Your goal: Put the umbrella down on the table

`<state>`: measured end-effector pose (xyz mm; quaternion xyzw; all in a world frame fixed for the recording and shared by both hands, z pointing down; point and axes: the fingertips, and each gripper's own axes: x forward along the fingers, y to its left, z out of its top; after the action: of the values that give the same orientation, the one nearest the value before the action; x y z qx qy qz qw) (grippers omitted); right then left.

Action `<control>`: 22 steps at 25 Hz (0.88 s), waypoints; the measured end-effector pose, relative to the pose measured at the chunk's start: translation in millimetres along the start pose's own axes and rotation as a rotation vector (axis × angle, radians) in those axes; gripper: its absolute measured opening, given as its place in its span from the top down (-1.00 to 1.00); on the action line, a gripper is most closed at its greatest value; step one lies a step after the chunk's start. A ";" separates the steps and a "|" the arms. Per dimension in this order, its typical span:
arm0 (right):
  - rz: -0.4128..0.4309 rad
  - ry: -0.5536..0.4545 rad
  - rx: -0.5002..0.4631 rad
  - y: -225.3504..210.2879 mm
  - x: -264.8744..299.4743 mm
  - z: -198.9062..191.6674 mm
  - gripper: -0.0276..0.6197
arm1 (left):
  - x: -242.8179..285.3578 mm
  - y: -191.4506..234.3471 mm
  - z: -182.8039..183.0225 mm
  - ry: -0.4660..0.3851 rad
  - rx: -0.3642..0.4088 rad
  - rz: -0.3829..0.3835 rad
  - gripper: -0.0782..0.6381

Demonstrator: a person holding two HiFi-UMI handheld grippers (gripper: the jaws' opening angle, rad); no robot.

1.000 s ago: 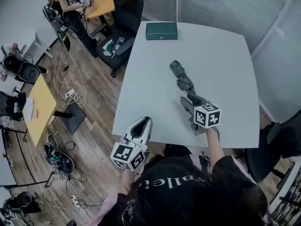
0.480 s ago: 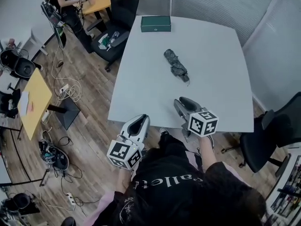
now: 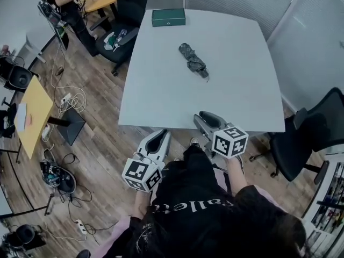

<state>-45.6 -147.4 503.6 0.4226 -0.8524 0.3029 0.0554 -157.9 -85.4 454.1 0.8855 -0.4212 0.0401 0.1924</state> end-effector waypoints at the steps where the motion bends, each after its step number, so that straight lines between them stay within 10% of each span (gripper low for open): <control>1: 0.000 0.000 -0.003 1.6 -2.5 -1.1 0.54 | -1.1 -1.9 -1.5 0.000 -0.001 -0.003 0.70; 22: 0.072 -0.044 0.009 -8.8 -105.2 -5.7 0.80 | 28.4 -97.8 -14.3 0.016 0.018 -0.026 0.70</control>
<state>27.2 -76.0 475.4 0.3984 -0.8667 0.2993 0.0236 -63.9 -44.9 444.0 0.8922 -0.4078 0.0482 0.1882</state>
